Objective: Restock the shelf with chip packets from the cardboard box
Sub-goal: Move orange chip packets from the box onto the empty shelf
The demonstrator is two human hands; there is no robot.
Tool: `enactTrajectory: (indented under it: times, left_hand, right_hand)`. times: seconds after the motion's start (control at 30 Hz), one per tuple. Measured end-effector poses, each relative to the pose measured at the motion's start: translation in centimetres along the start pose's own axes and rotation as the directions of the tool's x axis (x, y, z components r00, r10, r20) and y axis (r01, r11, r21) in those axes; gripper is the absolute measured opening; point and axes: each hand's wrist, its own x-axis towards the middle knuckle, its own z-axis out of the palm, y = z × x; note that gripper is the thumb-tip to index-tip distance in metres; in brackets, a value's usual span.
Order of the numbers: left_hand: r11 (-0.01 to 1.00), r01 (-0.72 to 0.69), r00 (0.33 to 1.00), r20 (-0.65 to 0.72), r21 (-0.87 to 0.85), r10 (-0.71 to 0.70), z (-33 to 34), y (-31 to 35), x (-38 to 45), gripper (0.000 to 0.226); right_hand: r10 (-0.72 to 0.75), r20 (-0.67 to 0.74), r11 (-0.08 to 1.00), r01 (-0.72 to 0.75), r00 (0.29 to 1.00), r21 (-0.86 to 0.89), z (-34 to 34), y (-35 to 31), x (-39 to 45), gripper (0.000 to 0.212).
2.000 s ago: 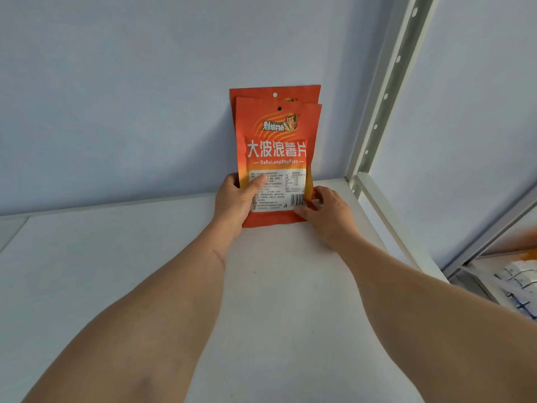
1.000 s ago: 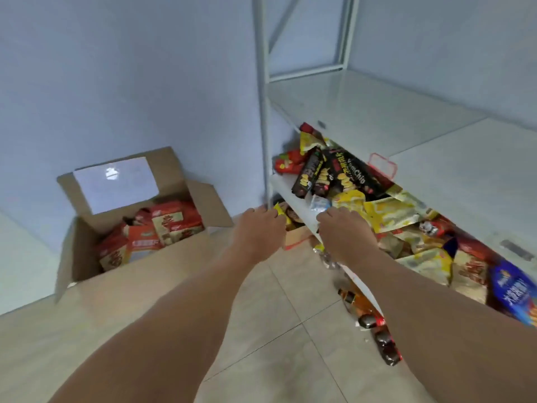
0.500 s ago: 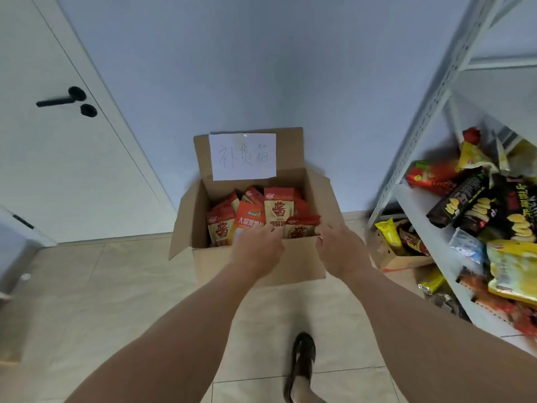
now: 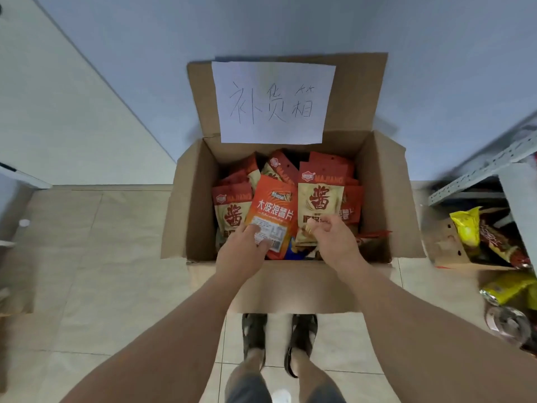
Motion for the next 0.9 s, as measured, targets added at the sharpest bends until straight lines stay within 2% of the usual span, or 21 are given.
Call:
enactTrajectory:
  times: [0.07,0.17,0.3,0.4,0.47,0.53,0.63,0.7,0.8,0.9]
  left_hand:
    - [0.991,0.102,0.993,0.062,-0.089,-0.097,1.5,-1.2,3.5,0.053]
    - [0.955,0.21,0.976,0.106,-0.21,-0.191,3.7,-2.9,8.7,0.068]
    - [0.918,0.314,0.947,0.153,-0.243,-0.283,7.0,-5.4,14.6,0.095]
    - [0.894,0.377,0.921,0.204,-0.242,-0.333,9.5,-6.9,17.6,0.104]
    - [0.9,0.39,0.915,0.189,-0.195,-0.356,10.1,-7.1,17.6,0.102]
    - [0.894,0.403,0.912,0.16,-0.193,-0.377,10.6,-7.2,18.3,0.092]
    - [0.828,0.444,0.89,0.28,-0.342,-0.361,10.9,-6.8,19.1,0.075]
    - [0.824,0.427,0.881,0.377,-0.371,-0.287,10.9,-6.6,19.7,0.064]
    - [0.813,0.414,0.845,0.505,-0.409,-0.177,10.3,-6.4,20.1,0.036]
    - [0.79,0.408,0.829,0.547,-0.457,-0.112,9.4,-6.6,19.5,0.032]
  right_hand:
    - [0.088,-0.02,0.99,-0.085,0.996,0.11,1.4,0.6,3.3,0.057]
    - [0.158,-0.098,0.98,-0.143,0.983,0.139,3.2,1.9,8.3,0.075]
    - [0.21,-0.23,0.976,-0.192,0.95,0.101,4.6,4.6,14.3,0.098]
    - [0.316,-0.237,0.948,-0.294,0.919,0.122,5.1,7.1,17.4,0.11]
    - [0.324,-0.207,0.946,-0.309,0.923,0.101,5.1,8.1,17.7,0.111]
    - [0.338,-0.208,0.941,-0.323,0.918,0.105,5.2,8.8,18.5,0.104]
    - [0.351,-0.205,0.936,-0.332,0.914,0.12,5.3,8.9,18.8,0.083]
    - [0.346,-0.16,0.937,-0.331,0.924,0.115,5.3,8.7,18.7,0.071]
    - [0.344,-0.107,0.93,-0.322,0.933,0.179,4.9,8.3,18.3,0.05]
    - [0.335,-0.101,0.905,-0.29,0.937,0.313,4.3,7.6,17.4,0.038]
